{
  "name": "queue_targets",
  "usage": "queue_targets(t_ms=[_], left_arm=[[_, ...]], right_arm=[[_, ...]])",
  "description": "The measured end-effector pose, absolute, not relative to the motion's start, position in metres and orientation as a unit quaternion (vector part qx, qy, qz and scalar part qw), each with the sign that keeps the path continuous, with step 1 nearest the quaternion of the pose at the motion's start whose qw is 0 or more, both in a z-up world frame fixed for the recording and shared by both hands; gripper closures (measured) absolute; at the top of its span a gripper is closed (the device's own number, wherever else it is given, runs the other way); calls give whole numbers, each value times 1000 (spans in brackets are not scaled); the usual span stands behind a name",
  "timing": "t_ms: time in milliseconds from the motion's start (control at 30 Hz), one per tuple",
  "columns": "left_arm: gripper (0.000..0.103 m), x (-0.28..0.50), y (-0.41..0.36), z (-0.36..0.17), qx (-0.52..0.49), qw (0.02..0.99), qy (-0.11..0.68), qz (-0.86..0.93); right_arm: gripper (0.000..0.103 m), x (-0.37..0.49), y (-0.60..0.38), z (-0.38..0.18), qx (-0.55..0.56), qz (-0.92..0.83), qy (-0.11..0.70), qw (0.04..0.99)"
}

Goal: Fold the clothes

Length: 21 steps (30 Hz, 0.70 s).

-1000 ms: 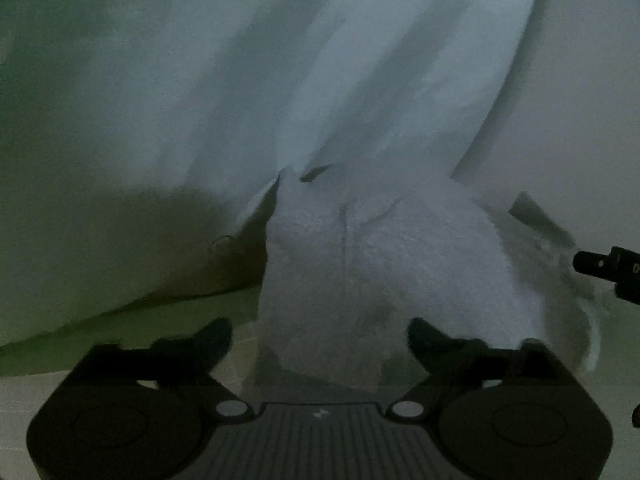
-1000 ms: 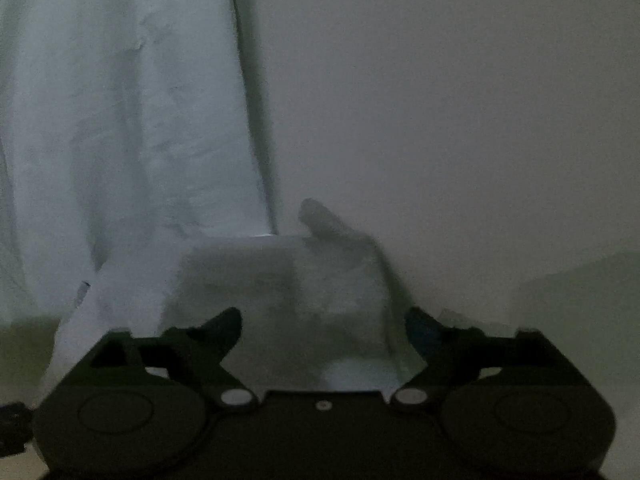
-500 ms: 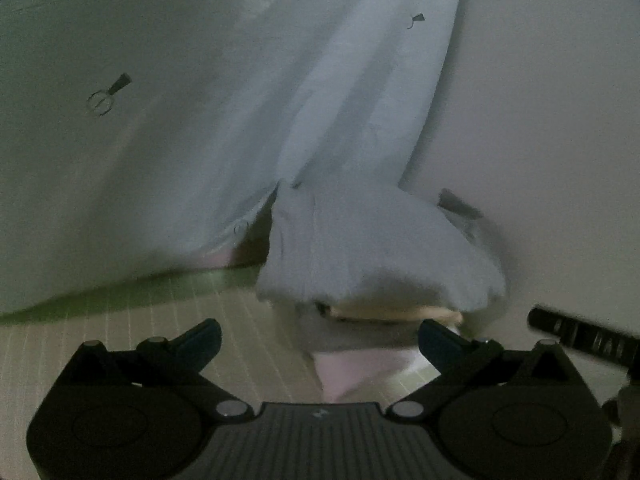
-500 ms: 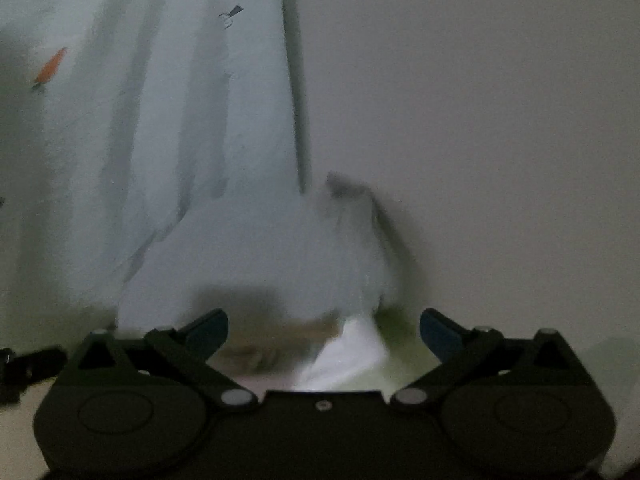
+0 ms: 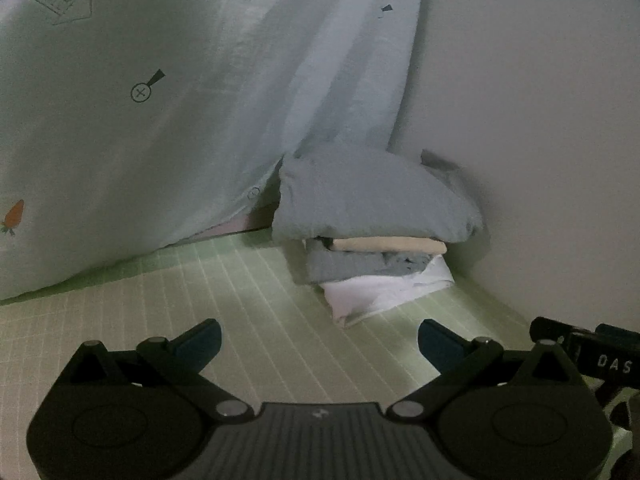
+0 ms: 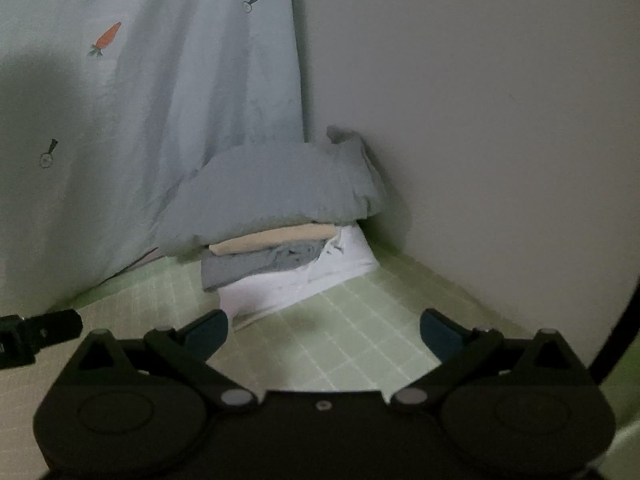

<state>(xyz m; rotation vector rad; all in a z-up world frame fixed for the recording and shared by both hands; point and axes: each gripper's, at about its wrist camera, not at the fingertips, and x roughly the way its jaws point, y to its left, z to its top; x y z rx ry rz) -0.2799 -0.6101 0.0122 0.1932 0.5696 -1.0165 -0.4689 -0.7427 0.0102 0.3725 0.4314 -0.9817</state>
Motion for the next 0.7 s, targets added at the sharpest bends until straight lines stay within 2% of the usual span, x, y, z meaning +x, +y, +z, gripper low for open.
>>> queue_targets(t_ms=[700], left_arm=[[0, -315, -591, 20, 89, 832, 243, -491]], right_arm=[[0, -496, -719, 18, 161, -459, 195, 851]])
